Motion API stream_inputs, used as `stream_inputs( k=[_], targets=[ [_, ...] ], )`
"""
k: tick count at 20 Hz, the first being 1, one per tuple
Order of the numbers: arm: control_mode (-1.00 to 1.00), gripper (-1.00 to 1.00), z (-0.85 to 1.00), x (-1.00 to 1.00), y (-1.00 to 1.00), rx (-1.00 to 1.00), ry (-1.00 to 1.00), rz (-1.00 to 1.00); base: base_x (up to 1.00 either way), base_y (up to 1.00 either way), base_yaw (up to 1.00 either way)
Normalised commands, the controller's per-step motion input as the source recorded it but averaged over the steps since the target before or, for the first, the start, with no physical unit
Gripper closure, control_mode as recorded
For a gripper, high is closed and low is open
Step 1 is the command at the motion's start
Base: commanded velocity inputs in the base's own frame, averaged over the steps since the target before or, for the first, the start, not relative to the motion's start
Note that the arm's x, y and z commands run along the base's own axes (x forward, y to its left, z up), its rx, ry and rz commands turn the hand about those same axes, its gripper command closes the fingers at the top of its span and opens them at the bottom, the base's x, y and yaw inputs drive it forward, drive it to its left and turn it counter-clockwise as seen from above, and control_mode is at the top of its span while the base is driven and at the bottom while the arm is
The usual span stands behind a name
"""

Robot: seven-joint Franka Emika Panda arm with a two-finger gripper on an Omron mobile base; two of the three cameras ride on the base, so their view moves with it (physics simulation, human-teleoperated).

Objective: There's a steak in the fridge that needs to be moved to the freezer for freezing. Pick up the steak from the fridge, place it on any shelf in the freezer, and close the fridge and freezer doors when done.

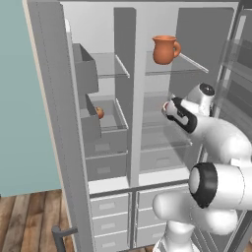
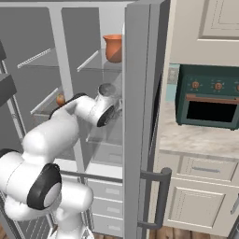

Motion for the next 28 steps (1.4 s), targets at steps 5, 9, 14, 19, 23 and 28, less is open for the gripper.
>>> stream_inputs(
  k=[5, 9, 14, 19, 23, 28],
  targets=[
    [-1.0, 1.0, 0.93, -1.0, 0.28, -0.03, 0.0, 0.02, 0.0, 0.0, 0.0],
    [-1.0, 1.0, 0.84, -1.0, 0.25, -0.04, 0.0, 0.0, 0.0, 0.0, 0.0],
    [-1.0, 1.0, 0.74, -1.0, 0.07, 0.0, 0.0, 0.0, 0.0, 0.0, 0.0],
    [-1.0, 1.0, 0.73, -0.98, 0.14, 0.03, -0.02, 0.02, 0.0, 0.0, 0.0],
    [-1.0, 1.0, 0.56, -0.71, 0.37, 0.03, -0.04, 0.07, 0.0, 0.0, 0.0],
    [-1.0, 1.0, 0.44, -0.53, 0.33, 0.04, -0.07, 0.09, 0.0, 0.0, 0.0]
  ],
)
